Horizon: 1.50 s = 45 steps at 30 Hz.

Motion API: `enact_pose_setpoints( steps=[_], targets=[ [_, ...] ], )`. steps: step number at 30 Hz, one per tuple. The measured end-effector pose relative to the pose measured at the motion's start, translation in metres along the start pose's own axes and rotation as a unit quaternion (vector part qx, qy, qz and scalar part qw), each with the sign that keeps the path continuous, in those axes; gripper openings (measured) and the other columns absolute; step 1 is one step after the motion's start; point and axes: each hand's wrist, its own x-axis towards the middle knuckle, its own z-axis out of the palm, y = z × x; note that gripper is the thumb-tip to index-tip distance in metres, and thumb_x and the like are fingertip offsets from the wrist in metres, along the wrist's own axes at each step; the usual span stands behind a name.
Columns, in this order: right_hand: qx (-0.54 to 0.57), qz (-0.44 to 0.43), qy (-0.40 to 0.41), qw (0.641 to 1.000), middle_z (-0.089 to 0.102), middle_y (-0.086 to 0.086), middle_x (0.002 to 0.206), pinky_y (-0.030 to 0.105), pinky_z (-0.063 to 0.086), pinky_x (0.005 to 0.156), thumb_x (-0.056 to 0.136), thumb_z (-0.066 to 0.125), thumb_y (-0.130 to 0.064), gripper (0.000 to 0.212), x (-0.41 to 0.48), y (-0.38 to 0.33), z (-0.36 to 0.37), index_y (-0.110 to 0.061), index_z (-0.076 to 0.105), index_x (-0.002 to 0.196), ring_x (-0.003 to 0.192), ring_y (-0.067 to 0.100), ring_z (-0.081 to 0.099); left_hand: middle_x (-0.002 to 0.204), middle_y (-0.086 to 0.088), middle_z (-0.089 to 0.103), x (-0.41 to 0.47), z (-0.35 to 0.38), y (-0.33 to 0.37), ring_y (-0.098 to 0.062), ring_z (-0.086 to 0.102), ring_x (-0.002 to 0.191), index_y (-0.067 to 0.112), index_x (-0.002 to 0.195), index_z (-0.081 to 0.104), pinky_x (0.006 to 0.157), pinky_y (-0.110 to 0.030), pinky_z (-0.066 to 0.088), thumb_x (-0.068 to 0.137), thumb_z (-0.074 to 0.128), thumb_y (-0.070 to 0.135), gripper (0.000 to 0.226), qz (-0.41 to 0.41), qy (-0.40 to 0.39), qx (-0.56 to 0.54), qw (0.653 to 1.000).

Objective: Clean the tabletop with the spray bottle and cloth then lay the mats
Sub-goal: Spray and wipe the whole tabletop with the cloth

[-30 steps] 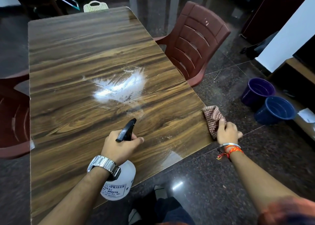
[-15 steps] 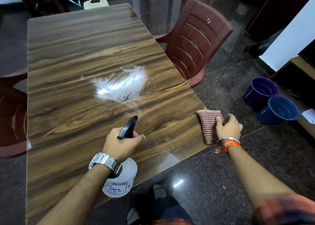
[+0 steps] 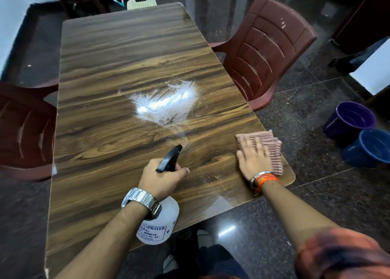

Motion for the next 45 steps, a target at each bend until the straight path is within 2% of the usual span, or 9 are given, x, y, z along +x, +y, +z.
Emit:
enact_pose_setpoints(
  steps=[7, 9, 12, 15, 25, 33, 38, 41, 45],
  targets=[
    [-0.016, -0.390, -0.019, 0.921, 0.027, -0.015, 0.154, 0.049, 0.014, 0.110, 0.090, 0.042, -0.046, 0.060, -0.139, -0.096, 0.044, -0.038, 0.025, 0.147, 0.143, 0.018, 0.025, 0.047, 0.006, 0.058, 0.004, 0.005, 0.002, -0.014, 0.054, 0.047, 0.015, 0.057, 0.064, 0.053, -0.026, 0.046, 0.074, 0.077, 0.027, 0.025, -0.025, 0.020, -0.017, 0.999],
    [-0.037, -0.355, 0.001, 0.934, 0.028, -0.013, 0.154, 0.048, 0.015, 0.111, 0.090, 0.040, -0.043, 0.062, -0.117, -0.062, 0.044, -0.041, 0.020, 0.148, 0.143, 0.019, 0.026, 0.046, 0.007, 0.056, 0.006, 0.005, -0.003, -0.015, 0.053, 0.046, 0.018, 0.055, 0.062, 0.052, -0.027, 0.045, 0.072, 0.079, 0.031, 0.028, -0.036, 0.021, -0.031, 0.999],
    [-0.032, -0.129, 0.011, 0.991, 0.019, -0.009, 0.156, 0.049, 0.017, 0.115, 0.092, 0.026, -0.045, 0.059, -0.073, -0.006, 0.032, -0.041, 0.011, 0.149, 0.145, 0.024, 0.022, 0.046, 0.008, 0.055, 0.008, 0.003, -0.007, -0.016, 0.053, 0.047, 0.019, 0.055, 0.061, 0.055, -0.029, 0.045, 0.074, 0.081, 0.032, 0.031, -0.047, 0.025, -0.032, 0.998],
    [-0.002, 0.026, 0.017, 1.000, 0.030, -0.008, 0.154, 0.050, 0.017, 0.114, 0.091, 0.021, -0.048, 0.059, -0.054, -0.005, 0.024, -0.035, 0.028, 0.148, 0.142, 0.027, 0.028, 0.045, 0.007, 0.055, 0.012, 0.002, -0.010, -0.017, 0.052, 0.047, 0.018, 0.057, 0.062, 0.056, -0.029, 0.045, 0.074, 0.081, 0.033, 0.029, -0.068, 0.032, -0.043, 0.996],
    [-0.030, -0.382, -0.031, 0.923, 0.039, -0.012, 0.149, 0.042, 0.017, 0.110, 0.094, 0.036, -0.043, 0.049, 0.000, -0.137, 0.028, -0.038, 0.030, 0.142, 0.138, 0.019, 0.037, 0.052, 0.004, 0.064, 0.065, -0.018, 0.011, -0.014, 0.056, 0.052, 0.013, 0.058, 0.062, 0.051, -0.025, 0.042, 0.071, 0.082, 0.030, 0.029, -0.076, 0.083, -0.020, 0.993],
    [-0.027, -0.281, -0.037, 0.959, 0.019, -0.016, 0.157, 0.043, 0.011, 0.118, 0.094, 0.013, -0.049, 0.055, 0.092, -0.149, 0.015, -0.043, 0.014, 0.149, 0.146, 0.017, 0.014, 0.055, 0.003, 0.060, 0.105, -0.043, 0.024, -0.016, 0.054, 0.055, 0.016, 0.057, 0.059, 0.051, -0.023, 0.036, 0.070, 0.083, 0.025, 0.029, -0.091, 0.105, -0.035, 0.990],
    [0.032, -0.030, -0.021, 0.999, 0.015, -0.017, 0.158, 0.049, 0.004, 0.117, 0.098, 0.023, -0.046, 0.051, 0.183, -0.172, 0.000, -0.042, 0.015, 0.149, 0.147, 0.019, 0.007, 0.056, 0.003, 0.066, 0.126, -0.063, 0.009, -0.016, 0.058, 0.054, 0.014, 0.060, 0.069, 0.055, -0.024, 0.041, 0.068, 0.085, 0.034, 0.026, -0.106, 0.095, -0.063, 0.988],
    [0.008, -0.207, -0.014, 0.978, 0.024, -0.010, 0.156, 0.049, 0.009, 0.116, 0.095, 0.030, -0.040, 0.053, 0.157, -0.231, 0.007, -0.037, 0.026, 0.148, 0.145, 0.024, 0.015, 0.057, 0.001, 0.068, 0.144, -0.077, 0.004, -0.018, 0.060, 0.054, 0.013, 0.061, 0.070, 0.054, -0.025, 0.044, 0.068, 0.083, 0.030, 0.023, -0.115, 0.106, -0.072, 0.985],
    [-0.033, -0.491, -0.127, 0.861, 0.032, -0.005, 0.154, 0.044, 0.004, 0.118, 0.097, 0.026, -0.043, 0.048, 0.118, -0.271, 0.019, -0.031, 0.042, 0.141, 0.146, 0.020, 0.014, 0.066, -0.014, 0.070, 0.166, -0.095, 0.002, -0.022, 0.057, 0.056, 0.006, 0.070, 0.070, 0.050, -0.025, 0.041, 0.073, 0.079, 0.021, 0.018, -0.110, 0.114, -0.065, 0.985]
  ],
)
